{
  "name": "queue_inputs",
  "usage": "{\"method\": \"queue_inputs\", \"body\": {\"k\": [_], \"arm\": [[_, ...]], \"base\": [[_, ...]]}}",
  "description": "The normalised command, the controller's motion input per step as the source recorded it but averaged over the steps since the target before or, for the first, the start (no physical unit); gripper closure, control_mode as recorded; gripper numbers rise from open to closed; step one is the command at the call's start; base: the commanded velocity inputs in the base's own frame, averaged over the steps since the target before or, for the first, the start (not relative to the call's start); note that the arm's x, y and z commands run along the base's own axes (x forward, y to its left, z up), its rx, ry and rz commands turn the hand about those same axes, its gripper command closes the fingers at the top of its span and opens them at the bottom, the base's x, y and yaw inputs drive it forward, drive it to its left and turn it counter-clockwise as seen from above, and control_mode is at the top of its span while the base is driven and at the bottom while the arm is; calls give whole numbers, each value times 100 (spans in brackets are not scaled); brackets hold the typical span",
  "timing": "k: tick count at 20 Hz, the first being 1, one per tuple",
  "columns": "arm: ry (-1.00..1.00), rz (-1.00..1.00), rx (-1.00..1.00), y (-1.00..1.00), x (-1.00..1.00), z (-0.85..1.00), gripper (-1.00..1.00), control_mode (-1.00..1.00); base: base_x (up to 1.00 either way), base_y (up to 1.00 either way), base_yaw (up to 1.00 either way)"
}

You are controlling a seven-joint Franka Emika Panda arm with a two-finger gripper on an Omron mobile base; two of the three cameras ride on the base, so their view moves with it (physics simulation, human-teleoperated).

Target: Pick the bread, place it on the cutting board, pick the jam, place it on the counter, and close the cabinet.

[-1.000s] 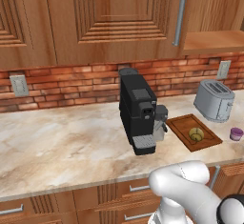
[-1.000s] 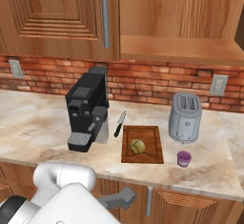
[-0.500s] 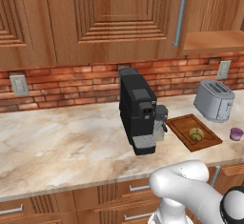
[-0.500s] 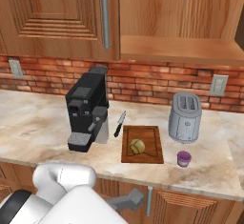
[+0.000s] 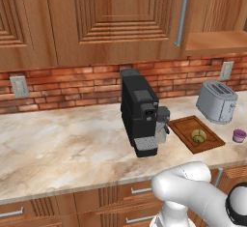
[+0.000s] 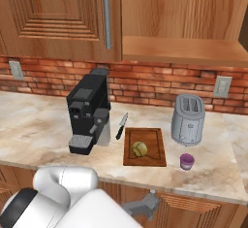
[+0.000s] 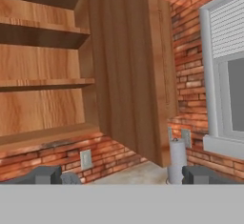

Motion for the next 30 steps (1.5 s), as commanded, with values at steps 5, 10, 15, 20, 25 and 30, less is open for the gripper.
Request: {"method": "queue_inputs", "body": {"k": [5,10,15,20,25,30], "arm": [[0,0,0,-8,0,0,-100,-100],[0,0,0,-8,2,0,-100,-100],[0,0,0,-5,7,0,-100,-100],[0,0,0,-5,11,0,-100,-100],[0,0,0,-5,10,0,-100,-100],[0,0,0,-17,1,0,-100,-100]], "base": [[0,0,0],[0,0,0],[0,0,0],[0,0,0],[0,0,0],[0,0,0]]}}
